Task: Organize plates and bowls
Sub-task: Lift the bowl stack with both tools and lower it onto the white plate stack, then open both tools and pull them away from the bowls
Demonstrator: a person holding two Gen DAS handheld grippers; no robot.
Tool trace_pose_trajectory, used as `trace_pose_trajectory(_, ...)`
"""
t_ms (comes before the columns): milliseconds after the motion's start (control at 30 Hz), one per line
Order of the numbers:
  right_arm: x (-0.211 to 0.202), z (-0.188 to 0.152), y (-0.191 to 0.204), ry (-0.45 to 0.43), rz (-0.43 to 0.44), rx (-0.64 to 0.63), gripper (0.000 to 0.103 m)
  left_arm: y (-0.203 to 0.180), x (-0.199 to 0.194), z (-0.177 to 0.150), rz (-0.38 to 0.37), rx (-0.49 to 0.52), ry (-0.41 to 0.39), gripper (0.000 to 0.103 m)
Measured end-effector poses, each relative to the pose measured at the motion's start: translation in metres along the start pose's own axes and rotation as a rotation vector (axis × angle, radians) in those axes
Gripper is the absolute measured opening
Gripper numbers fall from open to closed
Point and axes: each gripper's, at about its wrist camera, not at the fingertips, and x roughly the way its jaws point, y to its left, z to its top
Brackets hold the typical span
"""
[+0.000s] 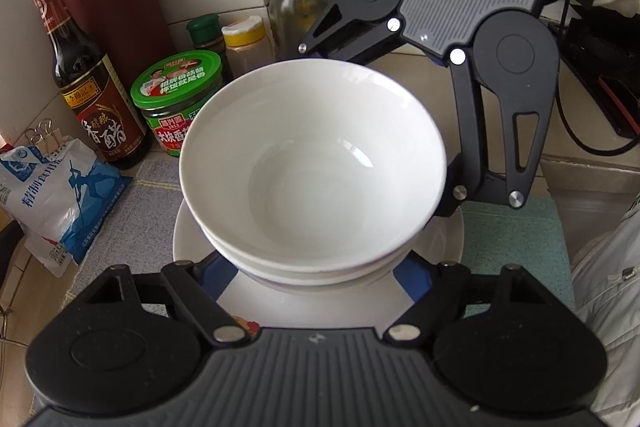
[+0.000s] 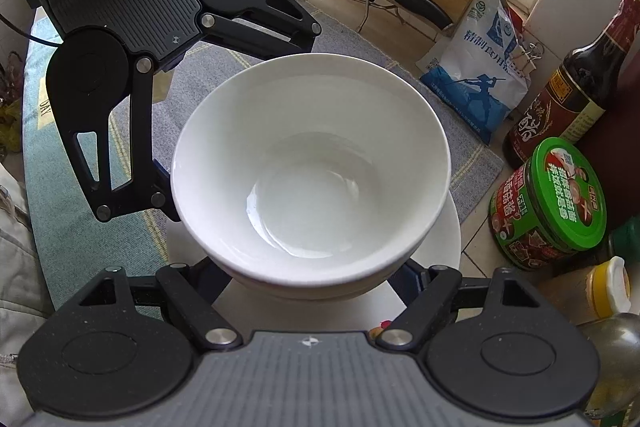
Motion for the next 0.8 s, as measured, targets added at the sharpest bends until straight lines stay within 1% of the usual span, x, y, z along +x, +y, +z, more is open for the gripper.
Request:
trace_pose_trajectory(200,0.003,-0.001,-0.006,-0.003,0.013,0.015,0.085,0.006,0.001,0.0,-0.008,-0.03,0.001,0.083)
trace_pose_trajectory(267,0.004,0.001,-0.007,-0.005,0.007,0.013,0.085,0.005,0.001,0.0,0.004,-0.034,-0.005,0.084)
trace_pose_trajectory(300,0.003,0.001,-0.006,-0.007,0.007,0.013,0.087,0.004,0.001,-0.001,0.013,-0.027,-0.009,0.084)
trace_pose_trajectory(333,0.002,0.001,-0.006,-0.011,0.016,0.023,0.092,0.003,0.0,-0.001,0.021,-0.024,-0.011,0.084)
trace_pose_trajectory(367,0.001,0.001,-0.006,-0.018,0.015,0.033,0.095,0.002,-0.001,-0.002,0.031,-0.025,-0.015,0.086)
trace_pose_trajectory(400,-0.001,0.002,-0.005,-0.028,0.007,0.041,0.1,0.002,-0.002,-0.003,0.039,-0.031,-0.02,0.089)
trace_pose_trajectory(433,-0.003,0.002,-0.003,-0.033,-0.007,0.047,0.102,0.001,-0.005,-0.005,0.046,-0.04,-0.029,0.091)
trace_pose_trajectory(467,-0.005,0.003,-0.001,-0.034,-0.026,0.054,0.102,0.0,-0.01,-0.008,0.052,-0.049,-0.037,0.093)
trace_pose_trajectory(533,-0.011,0.003,0.007,-0.033,-0.067,0.08,0.102,-0.003,-0.02,-0.015,0.079,-0.067,-0.058,0.093)
trace_pose_trajectory(600,-0.02,0.005,0.017,-0.04,-0.113,0.108,0.102,-0.006,-0.036,-0.024,0.108,-0.099,-0.104,0.097)
trace_pose_trajectory(633,-0.025,0.006,0.023,-0.044,-0.145,0.129,0.103,-0.007,-0.043,-0.028,0.124,-0.12,-0.127,0.097)
trace_pose_trajectory(667,-0.031,0.008,0.029,-0.042,-0.187,0.162,0.103,-0.008,-0.054,-0.032,0.143,-0.158,-0.165,0.098)
trace_pose_trajectory(733,-0.042,0.014,0.042,-0.048,-0.286,0.25,0.103,-0.01,-0.072,-0.038,0.167,-0.213,-0.225,0.102)
trace_pose_trajectory(800,-0.054,0.017,0.052,-0.067,-0.361,0.37,0.103,-0.015,-0.092,-0.043,0.211,-0.278,-0.289,0.102)
